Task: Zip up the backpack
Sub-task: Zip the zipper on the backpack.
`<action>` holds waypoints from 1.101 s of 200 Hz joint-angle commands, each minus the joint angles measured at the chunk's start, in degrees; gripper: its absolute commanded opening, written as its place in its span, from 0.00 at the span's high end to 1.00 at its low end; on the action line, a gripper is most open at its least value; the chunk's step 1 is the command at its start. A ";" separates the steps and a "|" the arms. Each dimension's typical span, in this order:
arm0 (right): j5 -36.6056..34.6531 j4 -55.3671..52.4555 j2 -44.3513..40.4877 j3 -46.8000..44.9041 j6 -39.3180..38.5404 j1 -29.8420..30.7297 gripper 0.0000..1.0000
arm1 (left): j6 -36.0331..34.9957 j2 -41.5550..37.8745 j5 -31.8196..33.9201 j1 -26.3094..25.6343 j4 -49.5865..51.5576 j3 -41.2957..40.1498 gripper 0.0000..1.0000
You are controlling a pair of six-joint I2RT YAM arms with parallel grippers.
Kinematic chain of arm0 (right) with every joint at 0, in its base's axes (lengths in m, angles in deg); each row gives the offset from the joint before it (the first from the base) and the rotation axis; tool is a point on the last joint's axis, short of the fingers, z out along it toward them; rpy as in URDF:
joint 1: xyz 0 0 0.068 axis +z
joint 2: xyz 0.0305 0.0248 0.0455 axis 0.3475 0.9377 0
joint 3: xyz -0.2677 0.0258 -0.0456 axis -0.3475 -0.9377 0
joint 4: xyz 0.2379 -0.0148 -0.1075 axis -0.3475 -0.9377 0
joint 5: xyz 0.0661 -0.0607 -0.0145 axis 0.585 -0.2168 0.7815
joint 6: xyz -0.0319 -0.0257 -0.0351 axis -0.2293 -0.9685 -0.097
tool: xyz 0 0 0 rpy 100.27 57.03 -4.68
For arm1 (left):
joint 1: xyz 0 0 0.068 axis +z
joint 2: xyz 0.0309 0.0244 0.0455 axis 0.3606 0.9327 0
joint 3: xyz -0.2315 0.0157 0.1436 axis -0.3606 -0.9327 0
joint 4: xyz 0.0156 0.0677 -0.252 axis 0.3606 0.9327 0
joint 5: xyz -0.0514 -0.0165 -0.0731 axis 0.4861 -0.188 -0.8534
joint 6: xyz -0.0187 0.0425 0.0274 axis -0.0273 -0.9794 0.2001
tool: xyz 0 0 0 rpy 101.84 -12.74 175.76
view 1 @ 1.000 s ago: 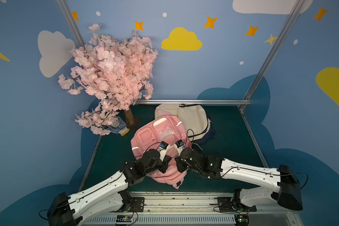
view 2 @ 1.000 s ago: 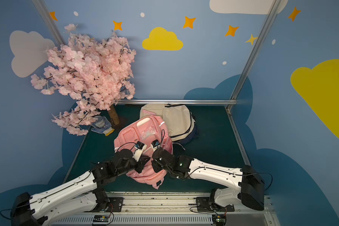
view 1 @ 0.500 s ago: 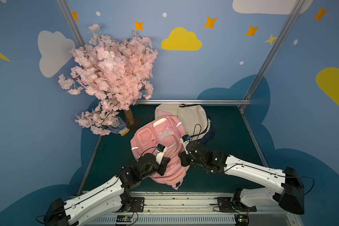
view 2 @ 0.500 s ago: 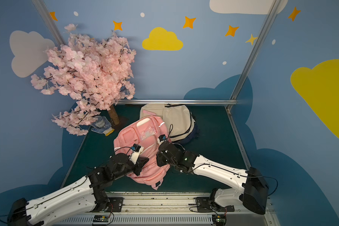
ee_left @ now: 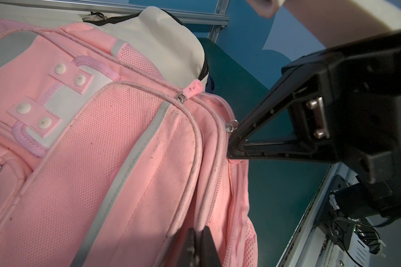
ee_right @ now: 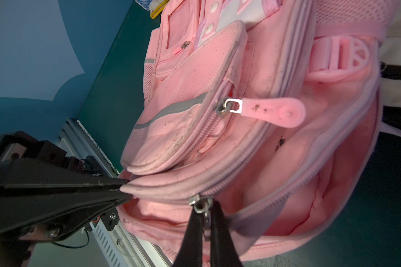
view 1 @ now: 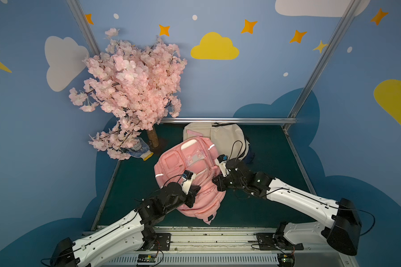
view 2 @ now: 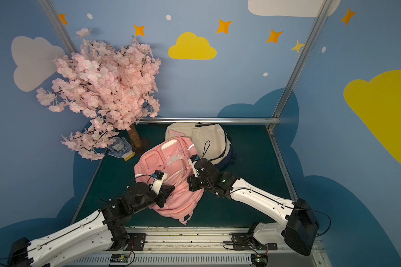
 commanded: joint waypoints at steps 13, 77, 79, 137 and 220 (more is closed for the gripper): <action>-9.78 1.67 -0.30 2.22 -3.54 3.51 1.00 | 0.53 1.69 -1.34 -0.02 6.24 3.19 0.69; -11.15 1.57 0.16 3.27 -5.29 8.73 1.00 | -2.76 4.99 -2.79 -1.42 4.31 8.17 0.54; -11.10 1.58 0.16 3.27 -5.34 8.83 1.00 | -2.86 5.23 -2.68 -1.36 4.28 8.17 0.54; -9.07 1.72 -0.54 3.27 -7.40 12.18 1.00 | -4.38 11.08 -0.75 -1.38 2.63 7.65 0.63; -11.50 -5.74 -3.53 2.17 -5.34 5.08 1.00 | -0.93 7.08 2.64 -1.60 6.03 2.12 0.95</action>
